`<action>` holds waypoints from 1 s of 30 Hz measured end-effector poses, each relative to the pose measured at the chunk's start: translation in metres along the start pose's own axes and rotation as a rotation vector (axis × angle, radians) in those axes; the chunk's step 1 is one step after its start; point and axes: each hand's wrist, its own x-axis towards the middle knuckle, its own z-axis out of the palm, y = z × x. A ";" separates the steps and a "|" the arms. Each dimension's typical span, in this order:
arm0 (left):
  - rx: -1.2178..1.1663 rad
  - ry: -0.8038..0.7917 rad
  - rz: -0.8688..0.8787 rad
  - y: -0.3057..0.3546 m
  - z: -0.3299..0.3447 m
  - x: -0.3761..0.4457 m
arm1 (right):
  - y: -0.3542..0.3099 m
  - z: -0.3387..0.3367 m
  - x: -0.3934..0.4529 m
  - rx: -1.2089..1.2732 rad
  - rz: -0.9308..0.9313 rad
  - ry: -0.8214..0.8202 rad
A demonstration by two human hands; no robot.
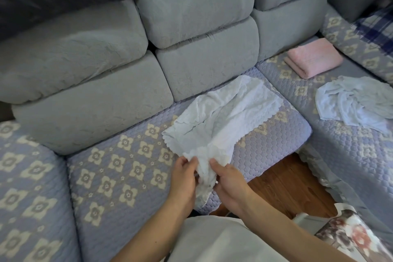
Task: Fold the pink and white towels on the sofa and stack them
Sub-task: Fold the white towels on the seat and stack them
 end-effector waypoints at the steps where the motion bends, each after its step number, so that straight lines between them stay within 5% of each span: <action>1: -0.050 -0.009 -0.028 0.002 -0.002 0.001 | -0.002 0.000 0.000 -0.004 -0.006 -0.016; 17: 0.090 0.125 0.085 0.004 -0.002 0.002 | -0.004 0.006 0.004 -0.020 -0.012 0.008; 23: 0.400 0.218 0.358 0.005 -0.008 0.002 | -0.004 0.007 0.003 0.009 -0.007 -0.001; 26: 0.575 0.108 0.503 -0.001 -0.012 0.006 | -0.005 0.006 0.004 0.009 -0.006 -0.011; 30: 0.538 0.060 0.339 0.002 -0.013 0.002 | -0.004 0.003 0.006 -0.043 0.011 0.010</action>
